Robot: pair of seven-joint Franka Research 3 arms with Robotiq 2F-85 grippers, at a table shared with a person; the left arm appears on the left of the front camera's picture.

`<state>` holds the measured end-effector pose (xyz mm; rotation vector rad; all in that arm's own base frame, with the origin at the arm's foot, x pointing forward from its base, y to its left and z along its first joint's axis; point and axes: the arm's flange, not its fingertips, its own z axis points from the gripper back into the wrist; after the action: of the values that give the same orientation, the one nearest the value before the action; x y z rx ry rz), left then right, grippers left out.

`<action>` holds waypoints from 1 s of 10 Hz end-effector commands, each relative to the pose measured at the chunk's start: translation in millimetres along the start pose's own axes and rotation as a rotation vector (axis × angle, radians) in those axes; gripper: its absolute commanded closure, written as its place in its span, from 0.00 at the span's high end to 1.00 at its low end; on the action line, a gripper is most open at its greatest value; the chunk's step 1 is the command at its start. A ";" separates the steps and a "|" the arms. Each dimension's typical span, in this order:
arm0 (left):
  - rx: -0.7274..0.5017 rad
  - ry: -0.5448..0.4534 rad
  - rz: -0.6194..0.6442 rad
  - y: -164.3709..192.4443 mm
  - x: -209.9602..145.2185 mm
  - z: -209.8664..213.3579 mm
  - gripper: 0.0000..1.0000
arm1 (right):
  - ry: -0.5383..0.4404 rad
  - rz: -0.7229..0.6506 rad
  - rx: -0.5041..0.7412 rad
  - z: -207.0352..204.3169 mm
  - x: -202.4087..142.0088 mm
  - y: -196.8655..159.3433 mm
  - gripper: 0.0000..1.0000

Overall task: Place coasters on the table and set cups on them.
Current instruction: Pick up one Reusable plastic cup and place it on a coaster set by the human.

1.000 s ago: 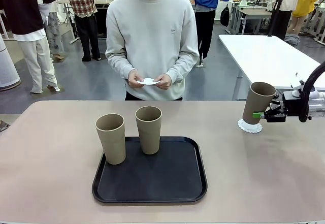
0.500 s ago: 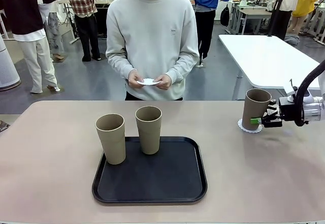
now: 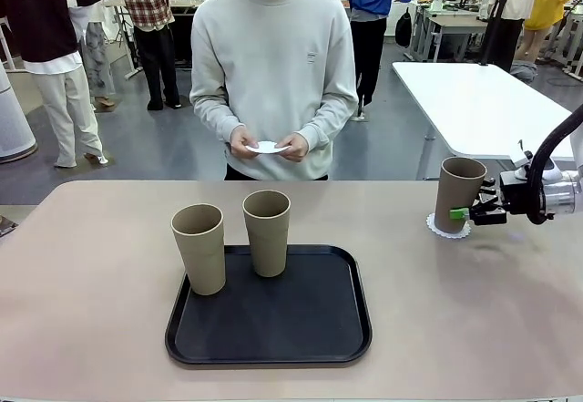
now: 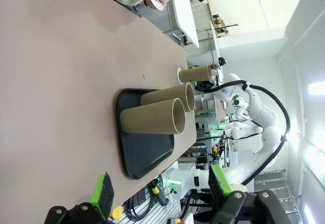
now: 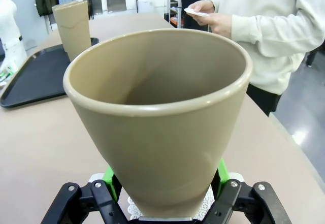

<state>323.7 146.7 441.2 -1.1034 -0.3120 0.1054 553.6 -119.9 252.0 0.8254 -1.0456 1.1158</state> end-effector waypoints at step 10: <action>-0.008 -0.003 -0.012 1.1 -0.6 0.9 1.00 | -0.018 -0.027 0.037 1.1 -4.0 -10.3 1.00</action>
<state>323.7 146.7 441.2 -1.1034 -0.3120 0.1054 557.9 -122.4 247.8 0.8779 -1.0358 1.0849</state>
